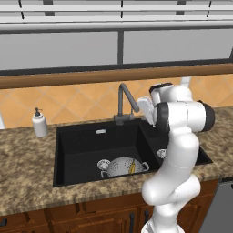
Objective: Put the colander in the sink, put the banana in the colander, and turn on the sink faucet and pour water over the colander.
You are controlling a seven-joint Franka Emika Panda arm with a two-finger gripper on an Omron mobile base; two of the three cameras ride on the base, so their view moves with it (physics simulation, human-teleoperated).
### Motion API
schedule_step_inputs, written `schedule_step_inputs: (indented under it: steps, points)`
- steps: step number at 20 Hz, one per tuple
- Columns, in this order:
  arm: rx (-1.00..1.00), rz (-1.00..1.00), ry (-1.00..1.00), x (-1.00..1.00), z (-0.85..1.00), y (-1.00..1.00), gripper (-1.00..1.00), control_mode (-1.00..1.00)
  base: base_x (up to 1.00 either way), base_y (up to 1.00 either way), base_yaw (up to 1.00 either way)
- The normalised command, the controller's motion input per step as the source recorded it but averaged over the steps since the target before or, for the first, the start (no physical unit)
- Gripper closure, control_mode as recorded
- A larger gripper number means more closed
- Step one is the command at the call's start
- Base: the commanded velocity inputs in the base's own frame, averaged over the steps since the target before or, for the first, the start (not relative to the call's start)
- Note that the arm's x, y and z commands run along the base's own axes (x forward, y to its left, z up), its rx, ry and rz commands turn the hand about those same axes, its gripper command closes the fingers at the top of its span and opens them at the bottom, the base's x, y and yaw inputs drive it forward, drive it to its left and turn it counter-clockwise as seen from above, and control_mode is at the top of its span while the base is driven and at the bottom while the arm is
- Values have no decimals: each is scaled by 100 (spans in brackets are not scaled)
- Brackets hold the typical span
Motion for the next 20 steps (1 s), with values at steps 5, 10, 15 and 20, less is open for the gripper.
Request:
schedule_step_inputs:
  steps: [5, 10, 15, 20]
  points:
    - [0, 0, 0, 36, -21, 0, -100, -100, 0, 0, 0]
    - [0, 0, 0, 32, -17, 2, -100, -100, 0, 0, 0]
    - [-1, 0, -1, 27, -13, 4, -100, -100, 0, 0, 0]
    - [-3, 0, -1, 25, -12, 8, -100, -100, 0, 0, 0]
